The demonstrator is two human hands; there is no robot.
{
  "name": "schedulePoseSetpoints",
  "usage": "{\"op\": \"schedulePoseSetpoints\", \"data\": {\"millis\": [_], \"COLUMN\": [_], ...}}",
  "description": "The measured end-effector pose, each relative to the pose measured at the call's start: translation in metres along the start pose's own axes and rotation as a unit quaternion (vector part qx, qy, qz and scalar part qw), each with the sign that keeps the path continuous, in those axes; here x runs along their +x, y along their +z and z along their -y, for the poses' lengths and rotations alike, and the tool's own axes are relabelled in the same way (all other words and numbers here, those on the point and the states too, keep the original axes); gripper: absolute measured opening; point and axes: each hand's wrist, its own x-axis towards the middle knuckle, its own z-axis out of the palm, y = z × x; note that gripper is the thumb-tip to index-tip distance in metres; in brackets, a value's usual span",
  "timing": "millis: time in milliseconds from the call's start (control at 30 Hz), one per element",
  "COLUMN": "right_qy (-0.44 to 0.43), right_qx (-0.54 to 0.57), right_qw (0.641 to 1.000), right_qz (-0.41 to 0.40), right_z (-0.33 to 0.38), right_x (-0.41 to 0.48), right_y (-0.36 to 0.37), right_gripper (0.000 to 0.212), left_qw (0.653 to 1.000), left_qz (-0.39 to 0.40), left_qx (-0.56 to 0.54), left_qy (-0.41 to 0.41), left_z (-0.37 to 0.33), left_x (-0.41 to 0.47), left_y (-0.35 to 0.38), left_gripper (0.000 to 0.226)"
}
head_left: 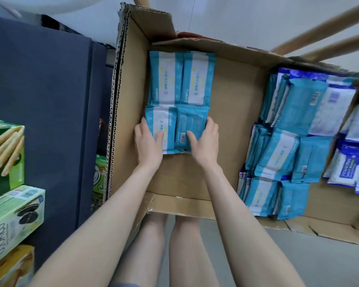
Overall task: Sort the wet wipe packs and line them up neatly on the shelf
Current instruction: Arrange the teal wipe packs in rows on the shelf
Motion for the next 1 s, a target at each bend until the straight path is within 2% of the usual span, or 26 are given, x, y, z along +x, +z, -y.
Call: {"op": "schedulePoseSetpoints", "data": {"millis": [167, 333, 500, 667, 867, 1000], "right_qy": [-0.017, -0.043, -0.110, -0.123, -0.095, -0.083], "right_qx": [-0.098, -0.152, -0.116, -0.086, -0.041, -0.031], "right_qw": [0.995, 0.987, 0.987, 0.986, 0.990, 0.993], "right_qz": [0.026, 0.030, -0.016, -0.065, -0.096, -0.079], "right_z": [0.000, 0.005, 0.004, -0.018, -0.076, -0.137], "right_x": [-0.005, -0.011, -0.032, -0.059, -0.090, -0.105], "right_y": [0.000, -0.016, -0.053, -0.098, -0.152, -0.185], "right_gripper": [0.071, 0.060, 0.037, 0.028, 0.021, 0.019], "left_qw": [0.998, 0.992, 0.982, 0.968, 0.962, 0.971], "left_qz": [0.043, 0.043, 0.067, 0.101, 0.108, 0.106], "left_qx": [0.048, 0.085, 0.091, 0.093, 0.087, 0.073], "left_qy": [0.006, 0.081, 0.153, 0.210, 0.233, 0.203], "left_z": [-0.002, -0.008, -0.030, -0.056, -0.079, -0.082], "left_x": [-0.003, -0.012, -0.035, -0.070, -0.129, -0.181], "left_y": [-0.005, -0.026, -0.038, -0.028, 0.022, 0.079], "left_gripper": [0.068, 0.049, 0.036, 0.032, 0.028, 0.023]}}
